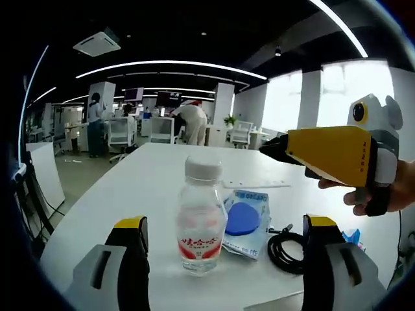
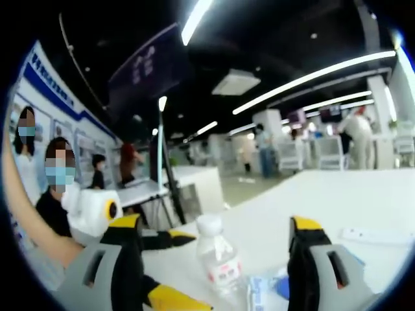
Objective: Arrange the tabletop items into an orderly group along one side of the table until the central work area is clear of visible clutter.
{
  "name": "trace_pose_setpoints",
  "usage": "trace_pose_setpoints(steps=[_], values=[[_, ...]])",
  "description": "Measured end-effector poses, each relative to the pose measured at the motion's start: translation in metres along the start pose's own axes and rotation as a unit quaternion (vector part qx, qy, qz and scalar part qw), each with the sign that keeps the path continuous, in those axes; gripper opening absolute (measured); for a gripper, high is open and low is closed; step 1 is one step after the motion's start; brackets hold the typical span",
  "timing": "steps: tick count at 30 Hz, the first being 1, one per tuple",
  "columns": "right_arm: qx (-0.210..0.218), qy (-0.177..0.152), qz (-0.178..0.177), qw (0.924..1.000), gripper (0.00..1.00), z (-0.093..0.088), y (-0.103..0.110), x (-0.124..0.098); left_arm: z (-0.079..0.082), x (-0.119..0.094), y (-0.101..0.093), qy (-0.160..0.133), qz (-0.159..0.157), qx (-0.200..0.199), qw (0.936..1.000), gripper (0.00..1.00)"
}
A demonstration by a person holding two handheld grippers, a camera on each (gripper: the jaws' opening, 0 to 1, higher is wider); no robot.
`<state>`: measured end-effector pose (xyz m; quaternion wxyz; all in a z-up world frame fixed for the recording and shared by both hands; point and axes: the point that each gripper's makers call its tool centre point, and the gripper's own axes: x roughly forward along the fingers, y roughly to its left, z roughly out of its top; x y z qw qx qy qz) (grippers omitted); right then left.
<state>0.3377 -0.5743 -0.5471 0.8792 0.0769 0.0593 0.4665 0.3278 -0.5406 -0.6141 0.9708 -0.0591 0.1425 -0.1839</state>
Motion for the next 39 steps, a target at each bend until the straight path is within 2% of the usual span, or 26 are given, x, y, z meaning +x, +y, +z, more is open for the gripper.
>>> trace_pose_setpoints(steps=[14,27,32,39], values=[[0.006,0.014,-0.013,0.9998,0.93,-0.009,0.004,-0.030,0.002,-0.014,-0.011,0.016,-0.019,0.016,0.9996,1.00],[0.037,0.073,-0.036,0.9960,0.95,-0.051,0.003,-0.082,-0.001,-0.025,-0.015,0.035,-0.035,0.017,0.9986,1.00],[0.044,0.080,-0.044,0.9949,0.95,-0.059,0.002,-0.094,-0.005,-0.028,-0.017,0.045,-0.038,0.017,0.9981,1.00],[0.049,0.086,-0.048,0.9940,0.95,-0.062,0.002,-0.105,-0.004,-0.030,-0.022,0.042,-0.043,0.018,0.9980,1.00]])
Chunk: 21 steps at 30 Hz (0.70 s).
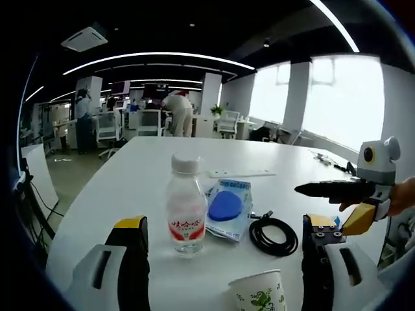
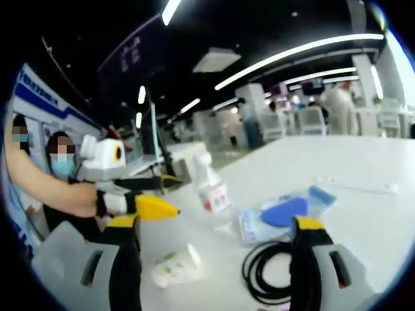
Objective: Arrange the tabletop items into an orderly group along one side of the table until the central work area is clear of visible clutter.
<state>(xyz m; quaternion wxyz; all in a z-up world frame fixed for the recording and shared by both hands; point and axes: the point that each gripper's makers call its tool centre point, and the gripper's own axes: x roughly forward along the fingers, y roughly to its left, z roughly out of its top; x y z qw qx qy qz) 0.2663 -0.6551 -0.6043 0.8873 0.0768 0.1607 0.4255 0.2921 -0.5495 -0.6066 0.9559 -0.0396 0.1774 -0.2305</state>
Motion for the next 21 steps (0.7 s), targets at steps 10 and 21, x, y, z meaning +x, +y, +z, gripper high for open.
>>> trace_pose_setpoints(steps=[10,21], values=[[0.003,0.016,-0.005,0.9998,0.94,-0.016,-0.003,-0.023,-0.017,-0.012,-0.005,0.013,0.002,-0.010,0.9999,1.00],[0.010,0.018,-0.015,0.9997,0.94,-0.019,-0.008,-0.026,-0.026,-0.012,-0.010,0.027,0.003,-0.009,0.9996,0.98]])
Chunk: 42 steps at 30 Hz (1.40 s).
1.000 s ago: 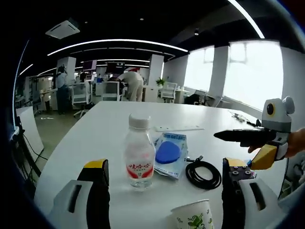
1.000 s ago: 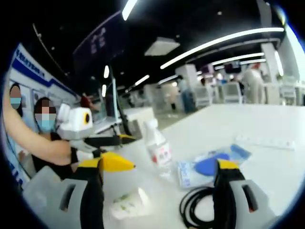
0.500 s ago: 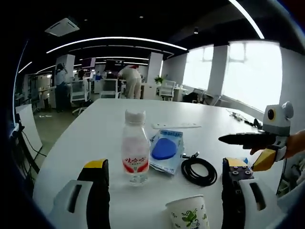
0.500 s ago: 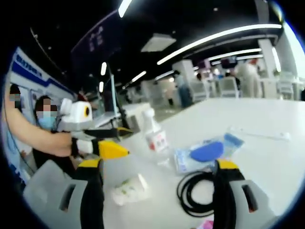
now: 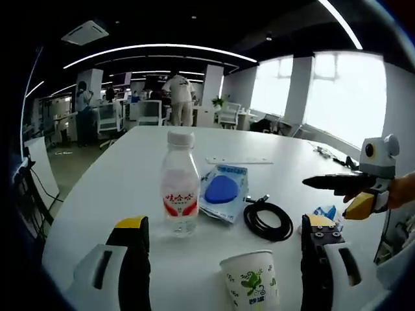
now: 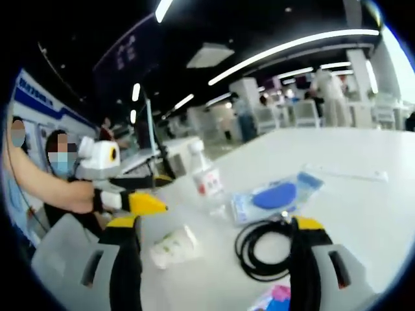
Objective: Arrange the tabletop items into an orderly group along one side of the table until the central work area is clear of visible clutter.
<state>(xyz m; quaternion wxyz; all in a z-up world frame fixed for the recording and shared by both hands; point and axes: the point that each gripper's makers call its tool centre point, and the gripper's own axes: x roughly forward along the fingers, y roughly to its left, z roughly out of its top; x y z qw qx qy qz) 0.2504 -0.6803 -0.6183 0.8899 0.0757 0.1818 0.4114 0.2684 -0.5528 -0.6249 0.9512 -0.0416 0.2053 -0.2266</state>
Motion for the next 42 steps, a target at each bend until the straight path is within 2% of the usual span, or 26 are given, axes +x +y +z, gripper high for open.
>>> trace_pose_setpoints(steps=[4,8,12,15,20,25,26,27,28,29,30,34,37,38,40,41,42], values=[[0.000,0.004,0.003,1.0000,0.94,-0.002,0.001,0.001,0.002,0.000,-0.002,0.000,0.000,-0.004,1.0000,0.98],[0.004,0.006,0.000,1.0000,0.93,-0.003,-0.004,0.001,0.006,0.000,-0.005,-0.006,0.001,-0.026,0.9996,0.96],[0.009,0.006,-0.004,0.9999,0.91,-0.001,-0.011,0.001,0.002,0.002,-0.007,0.012,0.007,-0.036,0.9993,0.94],[0.008,0.009,-0.007,0.9999,0.89,0.001,-0.018,0.001,0.002,0.004,-0.008,0.010,0.009,-0.039,0.9992,0.92],[0.017,0.013,-0.013,0.9997,0.86,0.005,-0.032,0.003,-0.011,0.008,-0.006,0.032,0.029,-0.068,0.9967,0.88],[0.021,0.015,-0.020,0.9995,0.85,0.012,-0.045,0.008,-0.006,0.007,-0.013,0.027,0.033,-0.112,0.9928,0.81],[0.021,0.014,-0.020,0.9995,0.84,0.013,-0.047,0.008,-0.008,0.007,-0.016,0.038,0.033,-0.129,0.9904,0.78],[0.026,0.015,-0.021,0.9993,0.84,0.015,-0.053,0.010,-0.012,0.009,-0.021,0.053,0.027,-0.160,0.9853,0.76],[0.027,0.015,-0.021,0.9993,0.83,0.015,-0.054,0.011,-0.006,0.013,-0.024,0.037,0.018,-0.173,0.9841,0.74],[0.030,0.014,-0.021,0.9992,0.83,0.017,-0.057,0.012,-0.002,0.016,-0.027,0.027,0.013,-0.196,0.9802,0.74],[0.031,0.016,-0.021,0.9992,0.83,0.018,-0.059,0.013,-0.003,0.016,-0.030,0.033,0.015,-0.209,0.9772,0.72],[0.039,0.014,-0.021,0.9989,0.83,0.023,-0.069,0.017,0.000,0.027,-0.039,0.040,0.010,-0.282,0.9587,0.60],[0.036,0.018,-0.024,0.9989,0.83,0.024,-0.075,0.018,-0.001,0.036,-0.036,0.044,0.027,-0.332,0.9420,0.61],[0.037,0.020,-0.025,0.9988,0.83,0.024,-0.078,0.018,-0.003,0.039,-0.035,0.050,0.037,-0.359,0.9311,0.61],[0.038,0.022,-0.029,0.9986,0.83,0.024,-0.083,0.019,-0.006,0.043,-0.035,0.062,0.048,-0.388,0.9183,0.59],[0.038,0.024,-0.030,0.9986,0.83,0.023,-0.086,0.019,-0.005,0.045,-0.036,0.064,0.048,-0.393,0.9160,0.56],[0.038,0.025,-0.031,0.9985,0.83,0.023,-0.088,0.020,-0.001,0.048,-0.036,0.054,0.048,-0.399,0.9141,0.55]])
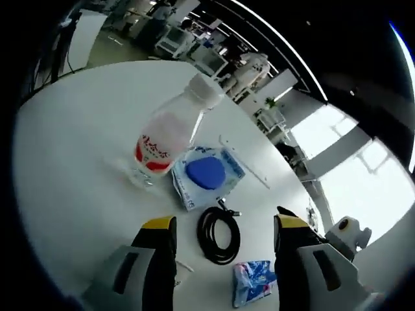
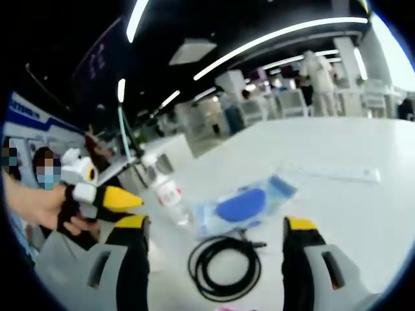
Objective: Arrange the tabletop items into an orderly group along one side of the table until the central work area is clear of visible clutter.
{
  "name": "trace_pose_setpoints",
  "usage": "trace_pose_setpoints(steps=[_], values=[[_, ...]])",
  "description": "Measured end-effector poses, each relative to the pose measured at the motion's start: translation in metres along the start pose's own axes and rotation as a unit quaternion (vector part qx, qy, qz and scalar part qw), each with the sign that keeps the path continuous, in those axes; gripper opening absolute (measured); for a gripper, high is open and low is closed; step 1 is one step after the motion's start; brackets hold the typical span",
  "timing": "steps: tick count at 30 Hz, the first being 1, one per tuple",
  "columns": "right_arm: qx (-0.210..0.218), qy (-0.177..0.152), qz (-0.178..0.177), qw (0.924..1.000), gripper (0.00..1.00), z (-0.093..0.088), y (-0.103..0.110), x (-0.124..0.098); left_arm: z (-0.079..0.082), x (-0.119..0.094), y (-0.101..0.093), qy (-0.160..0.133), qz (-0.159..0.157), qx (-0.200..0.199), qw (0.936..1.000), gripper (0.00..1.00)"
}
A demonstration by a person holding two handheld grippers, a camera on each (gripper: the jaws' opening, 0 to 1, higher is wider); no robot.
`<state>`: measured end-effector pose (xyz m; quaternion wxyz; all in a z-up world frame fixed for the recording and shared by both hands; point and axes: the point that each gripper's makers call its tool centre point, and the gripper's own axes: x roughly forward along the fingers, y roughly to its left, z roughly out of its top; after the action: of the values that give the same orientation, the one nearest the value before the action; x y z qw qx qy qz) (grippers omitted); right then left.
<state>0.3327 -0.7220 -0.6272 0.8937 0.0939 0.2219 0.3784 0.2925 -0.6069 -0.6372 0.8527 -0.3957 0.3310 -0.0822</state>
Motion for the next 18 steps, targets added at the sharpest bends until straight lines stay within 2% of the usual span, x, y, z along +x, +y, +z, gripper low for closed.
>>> trace_pose_setpoints(steps=[4,7,10,11,12,15,18], values=[[0.002,0.002,-0.007,1.0000,0.82,0.001,-0.008,0.002,0.003,0.008,-0.004,-0.012,0.018,-0.045,0.9988,0.56],[0.005,0.004,-0.013,0.9999,0.81,0.002,-0.016,0.004,0.002,0.016,-0.006,-0.014,0.027,-0.081,0.9963,0.60],[0.011,-0.001,-0.021,0.9997,0.81,0.007,-0.022,0.005,-0.002,0.024,-0.011,-0.008,0.024,-0.081,0.9964,0.59],[0.014,-0.004,-0.023,0.9996,0.81,0.010,-0.026,0.006,-0.006,0.027,-0.007,-0.005,0.045,-0.066,0.9968,0.59],[0.016,-0.005,-0.024,0.9996,0.81,0.011,-0.028,0.006,-0.006,0.028,-0.003,-0.010,0.059,-0.062,0.9963,0.61],[0.015,0.000,-0.027,0.9995,0.81,0.013,-0.033,0.009,-0.006,0.034,-0.006,-0.022,0.061,-0.088,0.9940,0.70],[0.014,0.005,-0.029,0.9995,0.80,0.015,-0.037,0.012,-0.010,0.042,-0.003,-0.015,0.076,-0.074,0.9942,0.71]])
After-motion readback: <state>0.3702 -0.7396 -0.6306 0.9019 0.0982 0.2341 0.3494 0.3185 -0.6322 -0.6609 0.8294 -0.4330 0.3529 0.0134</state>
